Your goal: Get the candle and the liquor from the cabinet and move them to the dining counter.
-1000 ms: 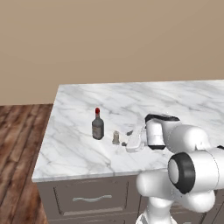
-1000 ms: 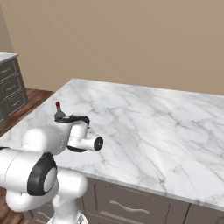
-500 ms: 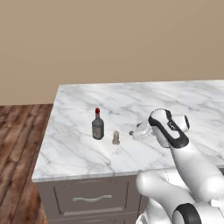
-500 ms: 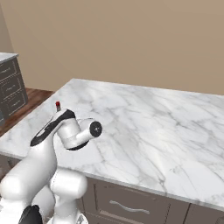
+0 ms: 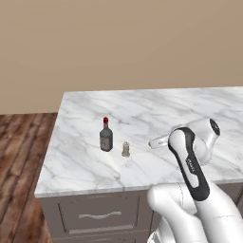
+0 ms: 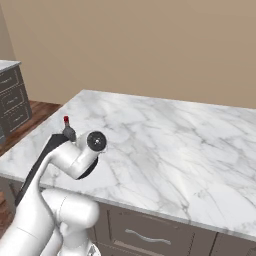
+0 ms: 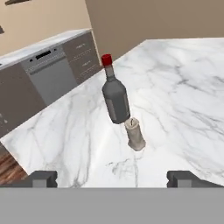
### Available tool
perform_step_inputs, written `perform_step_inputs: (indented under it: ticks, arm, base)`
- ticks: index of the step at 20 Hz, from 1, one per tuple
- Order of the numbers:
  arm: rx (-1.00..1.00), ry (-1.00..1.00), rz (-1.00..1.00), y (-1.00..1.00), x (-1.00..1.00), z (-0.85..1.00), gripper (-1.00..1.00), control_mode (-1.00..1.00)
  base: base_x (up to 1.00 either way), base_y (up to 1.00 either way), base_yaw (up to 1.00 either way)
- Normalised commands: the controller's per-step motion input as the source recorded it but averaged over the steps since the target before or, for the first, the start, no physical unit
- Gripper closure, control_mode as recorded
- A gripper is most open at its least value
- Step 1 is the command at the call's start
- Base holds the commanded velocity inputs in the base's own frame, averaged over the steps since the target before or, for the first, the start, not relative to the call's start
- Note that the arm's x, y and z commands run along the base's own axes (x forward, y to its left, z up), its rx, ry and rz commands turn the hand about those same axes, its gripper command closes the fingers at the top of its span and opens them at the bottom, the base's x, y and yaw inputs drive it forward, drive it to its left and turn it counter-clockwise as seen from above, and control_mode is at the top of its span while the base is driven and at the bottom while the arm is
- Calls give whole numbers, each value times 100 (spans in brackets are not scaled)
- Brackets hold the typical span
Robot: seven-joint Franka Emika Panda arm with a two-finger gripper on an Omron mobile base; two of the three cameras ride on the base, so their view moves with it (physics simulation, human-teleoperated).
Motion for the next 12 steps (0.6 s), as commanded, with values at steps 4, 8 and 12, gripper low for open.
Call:
perform_step_inputs:
  ticks: [4,8,12]
  arm:
    - [-6,5,-15,-21,-56,32,-100,-100]
    - [-8,2,-16,-20,-54,32,-100,-100]
    - [-11,1,-19,-18,-46,31,-100,-100]
  base:
    - [0,0,0]
    - [0,0,0]
    - [0,0,0]
